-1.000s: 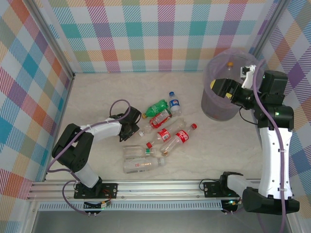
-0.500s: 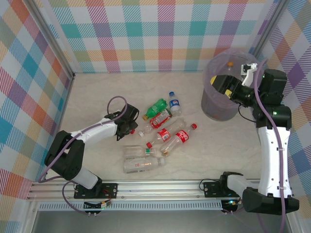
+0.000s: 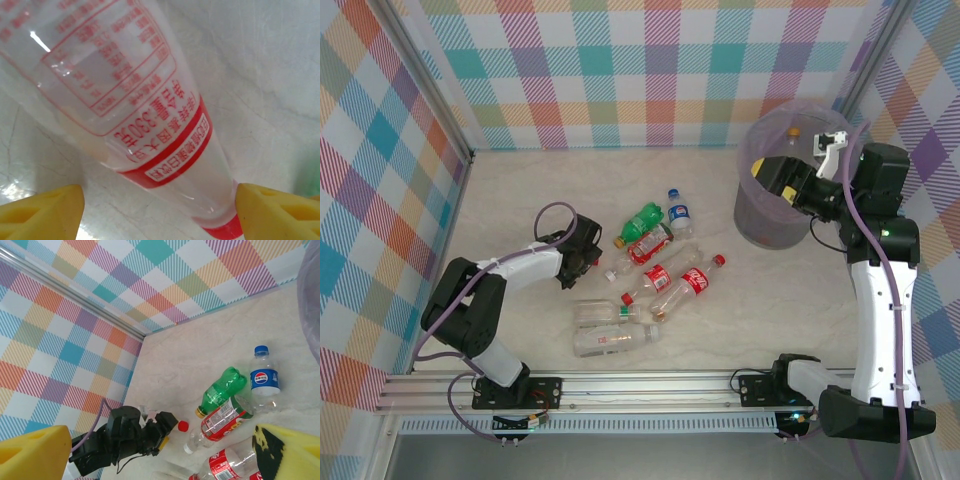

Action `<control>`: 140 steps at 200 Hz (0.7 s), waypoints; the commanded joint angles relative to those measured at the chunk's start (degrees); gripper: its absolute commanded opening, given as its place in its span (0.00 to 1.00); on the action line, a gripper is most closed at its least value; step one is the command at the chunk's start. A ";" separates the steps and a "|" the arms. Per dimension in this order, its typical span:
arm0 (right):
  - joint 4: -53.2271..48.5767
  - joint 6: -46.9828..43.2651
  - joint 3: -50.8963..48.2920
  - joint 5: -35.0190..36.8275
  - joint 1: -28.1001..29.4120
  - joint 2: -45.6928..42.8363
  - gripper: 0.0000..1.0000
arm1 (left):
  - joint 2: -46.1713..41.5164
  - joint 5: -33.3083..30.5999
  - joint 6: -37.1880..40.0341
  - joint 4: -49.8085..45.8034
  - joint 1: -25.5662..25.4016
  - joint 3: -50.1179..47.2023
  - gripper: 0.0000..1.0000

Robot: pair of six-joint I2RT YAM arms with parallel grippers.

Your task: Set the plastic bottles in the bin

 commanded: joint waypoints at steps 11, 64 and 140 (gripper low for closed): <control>1.86 -0.78 -4.21 -3.95 -0.02 -2.38 0.93 | 0.72 -0.63 -3.17 1.56 0.39 -0.95 0.74; 6.15 0.77 -12.77 -4.34 0.18 -7.34 0.94 | 3.32 -2.87 0.74 2.14 0.47 0.74 0.84; 9.76 0.18 -22.98 -4.63 0.17 -11.14 0.94 | 7.84 -0.17 -0.89 0.86 1.26 4.40 0.77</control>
